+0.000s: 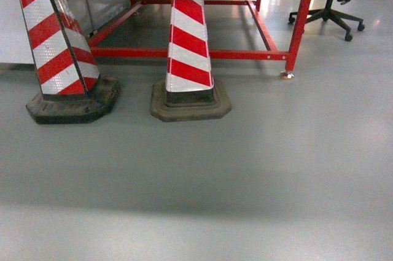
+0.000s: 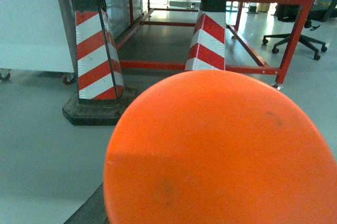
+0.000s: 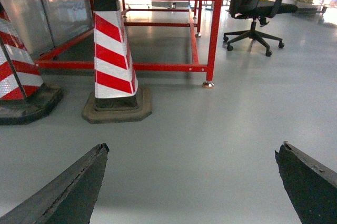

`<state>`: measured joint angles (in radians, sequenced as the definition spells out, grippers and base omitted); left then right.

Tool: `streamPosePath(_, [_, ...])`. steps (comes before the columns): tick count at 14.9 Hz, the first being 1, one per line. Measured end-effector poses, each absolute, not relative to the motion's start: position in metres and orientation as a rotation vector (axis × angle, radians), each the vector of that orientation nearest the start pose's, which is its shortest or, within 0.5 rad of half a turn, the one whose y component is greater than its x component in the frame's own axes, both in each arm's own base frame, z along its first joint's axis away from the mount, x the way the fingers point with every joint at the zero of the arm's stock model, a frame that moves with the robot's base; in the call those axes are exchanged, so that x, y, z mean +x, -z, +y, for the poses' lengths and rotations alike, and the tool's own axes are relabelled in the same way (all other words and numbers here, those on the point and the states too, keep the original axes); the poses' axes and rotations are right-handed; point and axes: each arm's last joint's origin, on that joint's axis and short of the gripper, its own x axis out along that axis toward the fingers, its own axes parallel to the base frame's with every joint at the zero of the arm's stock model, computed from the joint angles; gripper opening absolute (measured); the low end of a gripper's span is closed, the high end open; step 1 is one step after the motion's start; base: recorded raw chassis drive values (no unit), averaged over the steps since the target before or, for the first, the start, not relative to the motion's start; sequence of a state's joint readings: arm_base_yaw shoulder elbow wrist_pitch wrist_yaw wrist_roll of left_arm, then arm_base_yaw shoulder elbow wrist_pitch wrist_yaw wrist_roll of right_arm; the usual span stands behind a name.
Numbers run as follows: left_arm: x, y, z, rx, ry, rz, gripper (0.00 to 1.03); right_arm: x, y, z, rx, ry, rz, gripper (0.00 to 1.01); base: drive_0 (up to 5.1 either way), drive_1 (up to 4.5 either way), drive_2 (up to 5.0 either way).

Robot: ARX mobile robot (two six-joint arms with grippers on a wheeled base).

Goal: Pick capacitor and pack into box

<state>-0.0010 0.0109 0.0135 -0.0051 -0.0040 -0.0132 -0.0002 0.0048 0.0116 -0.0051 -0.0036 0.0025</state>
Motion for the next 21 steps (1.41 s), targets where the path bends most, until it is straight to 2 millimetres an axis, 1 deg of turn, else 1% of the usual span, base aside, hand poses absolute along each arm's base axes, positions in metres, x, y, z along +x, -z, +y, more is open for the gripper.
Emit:
streamPosePath(2, [0.0976, -0.1668, -0.0001, -0.013, -0.001, 0.002, 0.44, 0.0973, -0.1668, 0.0001, 0.002, -0.003, -0.004, 0.98, 0.0, 0.0, 0.0])
streamPosePath(9, [0.0976, -0.1667, -0.0001, -0.013, 0.0, 0.003, 0.44, 0.0973, -0.1667, 0.0, 0.002, -0.002, -0.002, 0.98, 2.9, 2.09, -4.9])
streamPosePath(21, [0.0976, -0.1665, -0.0001, -0.013, 0.001, 0.005, 0.44, 0.0973, -0.1666, 0.0, 0.002, 0.0, -0.002, 0.98, 0.1, 3.91, -3.7])
